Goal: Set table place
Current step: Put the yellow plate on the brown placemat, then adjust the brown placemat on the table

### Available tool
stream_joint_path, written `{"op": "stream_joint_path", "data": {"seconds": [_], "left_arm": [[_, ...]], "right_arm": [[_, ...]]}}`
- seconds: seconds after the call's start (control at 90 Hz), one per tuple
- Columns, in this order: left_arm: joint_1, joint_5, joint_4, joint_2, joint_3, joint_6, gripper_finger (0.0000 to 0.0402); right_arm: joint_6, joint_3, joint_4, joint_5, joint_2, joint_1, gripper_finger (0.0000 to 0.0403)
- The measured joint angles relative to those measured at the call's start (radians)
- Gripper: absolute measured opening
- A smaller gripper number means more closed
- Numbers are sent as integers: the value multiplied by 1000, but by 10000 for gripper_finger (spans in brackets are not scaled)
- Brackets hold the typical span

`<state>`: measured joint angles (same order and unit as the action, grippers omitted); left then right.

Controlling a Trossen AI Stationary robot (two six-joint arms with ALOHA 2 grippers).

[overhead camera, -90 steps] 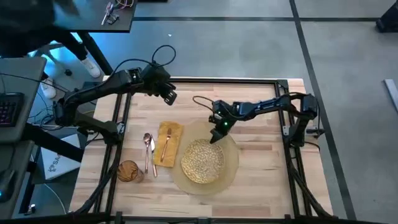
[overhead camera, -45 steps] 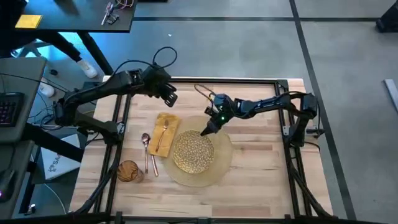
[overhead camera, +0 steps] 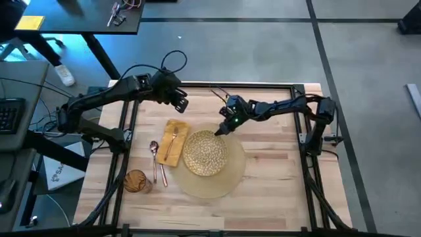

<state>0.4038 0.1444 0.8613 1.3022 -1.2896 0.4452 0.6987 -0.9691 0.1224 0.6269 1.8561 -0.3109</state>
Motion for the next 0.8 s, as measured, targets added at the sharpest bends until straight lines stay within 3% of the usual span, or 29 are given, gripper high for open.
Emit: {"op": "stream_joint_path", "data": {"seconds": [0.144, 0.333, 0.467, 0.644, 0.8], "left_arm": [[0, 1, -2, 0, 0, 25, 0], [0, 1, -2, 0, 0, 37, 0], [0, 2, -2, 0, 0, 45, 0], [0, 2, 3, 0, 0, 71, 0], [1, 4, 33, 1, 0, 101, 0]], "right_arm": [[-10, 0, 0, -18, 21, 21, 30], [-23, 0, -25, 64, -4, -6, 122], [-36, 0, -180, 80, -75, -18, 165], [-179, 2, -490, -44, -115, 50, 156], [-202, 2, -488, -96, -51, 104, 108]]}}
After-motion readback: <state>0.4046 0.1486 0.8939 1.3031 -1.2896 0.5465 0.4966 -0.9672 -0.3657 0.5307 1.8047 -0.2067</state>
